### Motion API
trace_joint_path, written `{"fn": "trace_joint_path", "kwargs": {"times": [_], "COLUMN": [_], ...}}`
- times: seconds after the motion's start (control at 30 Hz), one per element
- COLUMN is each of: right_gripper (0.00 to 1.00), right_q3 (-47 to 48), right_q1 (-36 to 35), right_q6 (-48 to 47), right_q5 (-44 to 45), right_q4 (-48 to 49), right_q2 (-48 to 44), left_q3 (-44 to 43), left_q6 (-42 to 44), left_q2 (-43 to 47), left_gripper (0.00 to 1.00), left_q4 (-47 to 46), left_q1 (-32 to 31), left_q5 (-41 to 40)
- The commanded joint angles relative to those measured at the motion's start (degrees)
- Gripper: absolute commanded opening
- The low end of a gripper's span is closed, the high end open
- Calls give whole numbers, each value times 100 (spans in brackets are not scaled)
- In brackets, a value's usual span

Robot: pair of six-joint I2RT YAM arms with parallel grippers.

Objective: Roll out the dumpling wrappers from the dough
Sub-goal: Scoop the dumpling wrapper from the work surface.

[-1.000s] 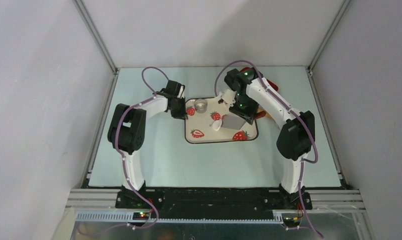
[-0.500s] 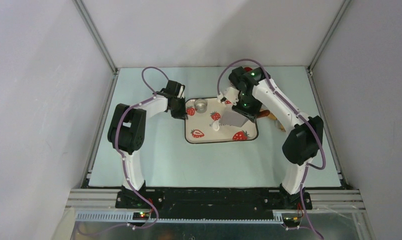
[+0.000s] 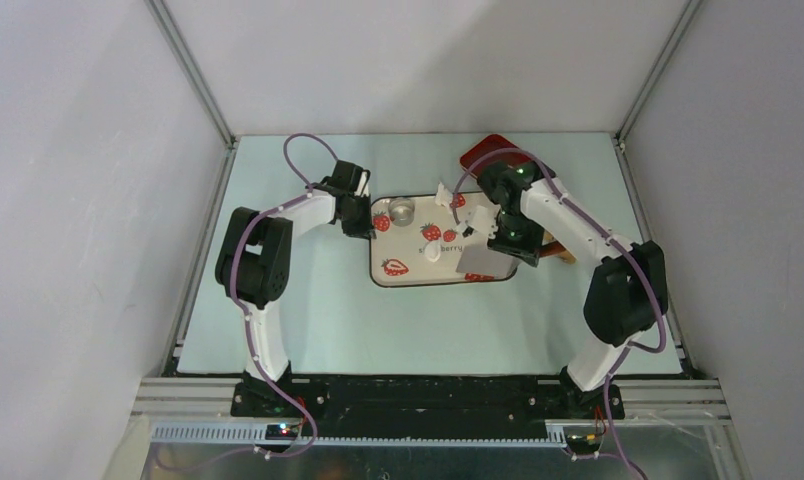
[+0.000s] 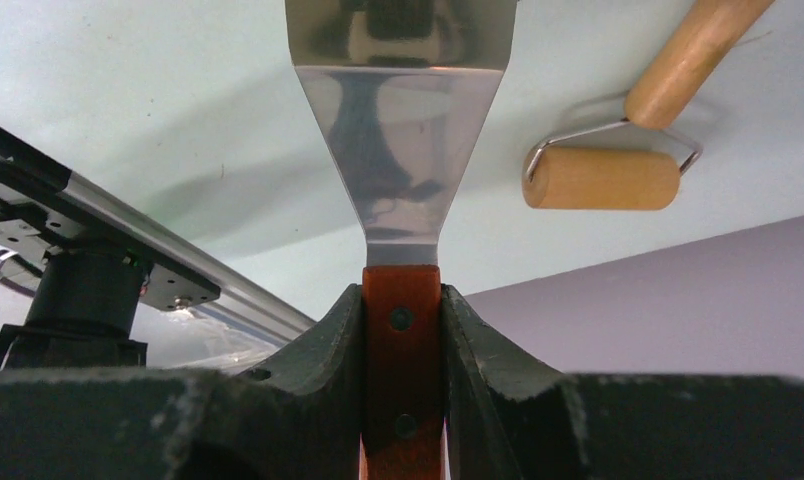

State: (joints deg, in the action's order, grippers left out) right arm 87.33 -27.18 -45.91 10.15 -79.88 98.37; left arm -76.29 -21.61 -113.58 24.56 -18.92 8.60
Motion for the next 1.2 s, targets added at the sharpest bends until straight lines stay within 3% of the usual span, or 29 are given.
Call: {"fn": "trace_joint_path", "kwargs": {"times": [0.0,0.53,1.17], "right_gripper": [0,0,0], "right_q3": [134,1111,657], "right_q1": [-194,-426,-395], "right_q6": [-194,224,450], "right_q5": [-169,-595,-1171], "right_q4": [409,153,1355], "right_q2": [81,851,82], "left_q3": [80,82,86], "left_q6": [105,95,113], "left_q2": [-206,-209,-208], "left_gripper": [0,0,0], "left_q4": [120,114,119], "left_q1": [-169,-170,-174], "left_q5": [-170,-168,-193]}}
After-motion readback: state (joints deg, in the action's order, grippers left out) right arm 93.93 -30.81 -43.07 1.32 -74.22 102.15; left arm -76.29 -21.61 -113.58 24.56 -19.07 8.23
